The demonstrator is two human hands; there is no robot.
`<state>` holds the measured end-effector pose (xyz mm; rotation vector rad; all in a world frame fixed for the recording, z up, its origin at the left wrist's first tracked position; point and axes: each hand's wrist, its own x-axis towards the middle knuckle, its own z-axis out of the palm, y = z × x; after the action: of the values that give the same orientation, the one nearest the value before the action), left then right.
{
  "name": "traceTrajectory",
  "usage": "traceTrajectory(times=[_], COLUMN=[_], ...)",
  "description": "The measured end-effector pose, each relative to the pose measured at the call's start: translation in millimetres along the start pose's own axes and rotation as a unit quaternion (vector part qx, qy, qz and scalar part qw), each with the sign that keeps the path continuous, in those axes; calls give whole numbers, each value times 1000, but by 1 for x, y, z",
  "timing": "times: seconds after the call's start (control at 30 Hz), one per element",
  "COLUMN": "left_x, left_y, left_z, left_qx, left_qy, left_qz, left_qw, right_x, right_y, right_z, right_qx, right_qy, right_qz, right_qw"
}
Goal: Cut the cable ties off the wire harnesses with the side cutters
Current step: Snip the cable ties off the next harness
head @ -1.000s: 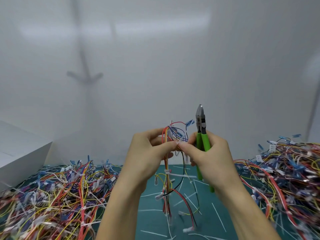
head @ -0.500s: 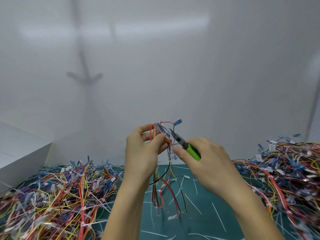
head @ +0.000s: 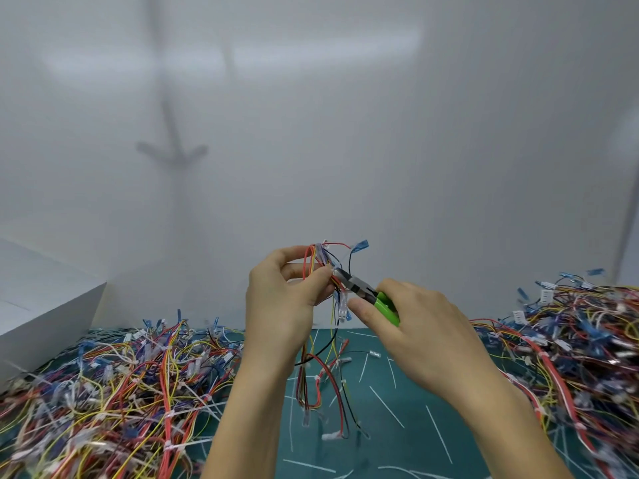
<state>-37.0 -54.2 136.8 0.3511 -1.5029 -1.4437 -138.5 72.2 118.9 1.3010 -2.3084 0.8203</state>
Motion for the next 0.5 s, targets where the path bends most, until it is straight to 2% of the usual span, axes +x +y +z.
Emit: traceTrajectory(times=[0.5], left_x=[0], left_y=[-1], left_z=[1], left_qx=[14], left_qy=[-19], left_qz=[19], left_qw=[1000], right_x=[0], right_y=[3], right_z=[-1], right_qx=[5], right_qy=[-1], right_qz=[7], right_qw=[1000])
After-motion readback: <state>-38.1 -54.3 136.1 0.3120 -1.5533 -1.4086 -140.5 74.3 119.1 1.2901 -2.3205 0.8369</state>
